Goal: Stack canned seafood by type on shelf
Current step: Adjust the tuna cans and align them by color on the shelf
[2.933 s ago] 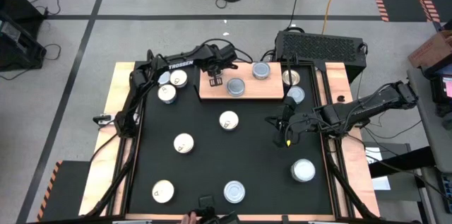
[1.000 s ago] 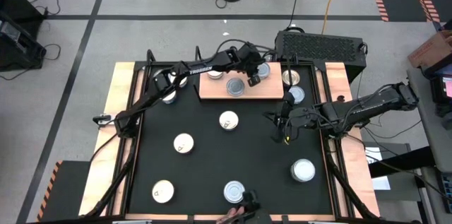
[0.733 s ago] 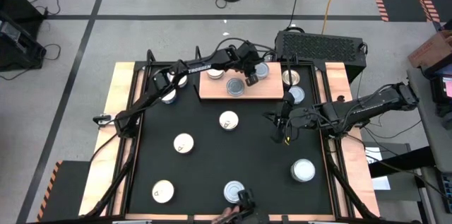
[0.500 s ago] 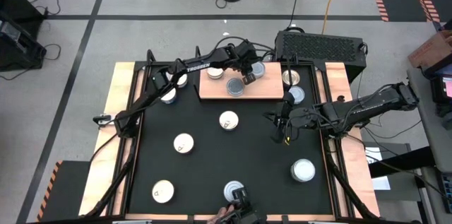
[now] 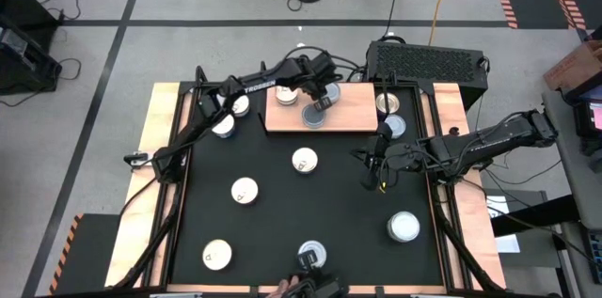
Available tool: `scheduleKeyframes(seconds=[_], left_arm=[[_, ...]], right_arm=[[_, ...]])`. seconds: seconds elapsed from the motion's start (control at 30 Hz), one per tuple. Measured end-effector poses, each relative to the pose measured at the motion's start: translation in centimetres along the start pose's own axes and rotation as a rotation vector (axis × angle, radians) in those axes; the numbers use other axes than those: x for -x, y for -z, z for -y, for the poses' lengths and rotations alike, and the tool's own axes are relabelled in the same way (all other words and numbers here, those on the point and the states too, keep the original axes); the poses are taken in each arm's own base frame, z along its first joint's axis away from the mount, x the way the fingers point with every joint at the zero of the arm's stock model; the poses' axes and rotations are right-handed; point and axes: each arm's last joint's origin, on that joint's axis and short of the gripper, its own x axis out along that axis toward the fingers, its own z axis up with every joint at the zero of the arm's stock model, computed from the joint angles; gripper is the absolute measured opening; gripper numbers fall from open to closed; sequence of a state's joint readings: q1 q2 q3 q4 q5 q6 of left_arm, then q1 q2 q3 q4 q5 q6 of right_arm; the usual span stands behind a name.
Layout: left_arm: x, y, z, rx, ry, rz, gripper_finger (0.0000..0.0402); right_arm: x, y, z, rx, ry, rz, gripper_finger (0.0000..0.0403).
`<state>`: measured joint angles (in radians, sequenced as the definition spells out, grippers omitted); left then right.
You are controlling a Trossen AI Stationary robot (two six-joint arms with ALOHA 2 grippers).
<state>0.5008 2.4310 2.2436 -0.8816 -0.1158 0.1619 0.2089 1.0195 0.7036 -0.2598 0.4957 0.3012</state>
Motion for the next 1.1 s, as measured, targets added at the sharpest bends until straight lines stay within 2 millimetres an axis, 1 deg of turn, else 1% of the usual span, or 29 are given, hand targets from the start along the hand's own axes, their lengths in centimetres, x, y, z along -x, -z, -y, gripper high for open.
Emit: scheduleKeyframes(seconds=[0.23,0.57,0.73,0.77,0.83,0.93,1.03,1.1], left_arm=[[0.1,1.2,-1.3,0.008,-0.054,-0.112,0.0076],[0.2,2.0,-1.4,0.021,-0.075,-0.200,0.0076],[0.3,2.1,-1.4,0.020,-0.077,-0.204,0.0076],[0.7,2.0,-1.5,0.021,-0.078,-0.196,0.0076],[0.8,1.9,-1.4,0.018,-0.088,-0.189,0.0076],[1.7,1.6,-1.3,0.015,-0.100,-0.169,0.0076],[3.0,1.4,-1.2,0.008,-0.099,-0.153,0.0077],[4.4,1.0,-1.0,0.006,-0.101,-0.122,0.0077]], right_arm=[[0.0,0.0,0.0,0.000,0.000,0.000,0.0000],[0.0,0.0,0.0,0.000,0.000,0.000,0.0000],[0.0,0.0,0.0,0.000,0.000,0.000,0.0000],[0.0,0.0,0.0,0.000,0.000,0.000,0.0000],[0.0,0.0,0.0,0.000,0.000,0.000,0.0000],[0.0,0.0,0.0,0.000,0.000,0.000,0.0000],[0.0,0.0,0.0,0.000,0.000,0.000,0.0000],[0.0,0.0,0.0,0.000,-0.001,0.001,0.0000]])
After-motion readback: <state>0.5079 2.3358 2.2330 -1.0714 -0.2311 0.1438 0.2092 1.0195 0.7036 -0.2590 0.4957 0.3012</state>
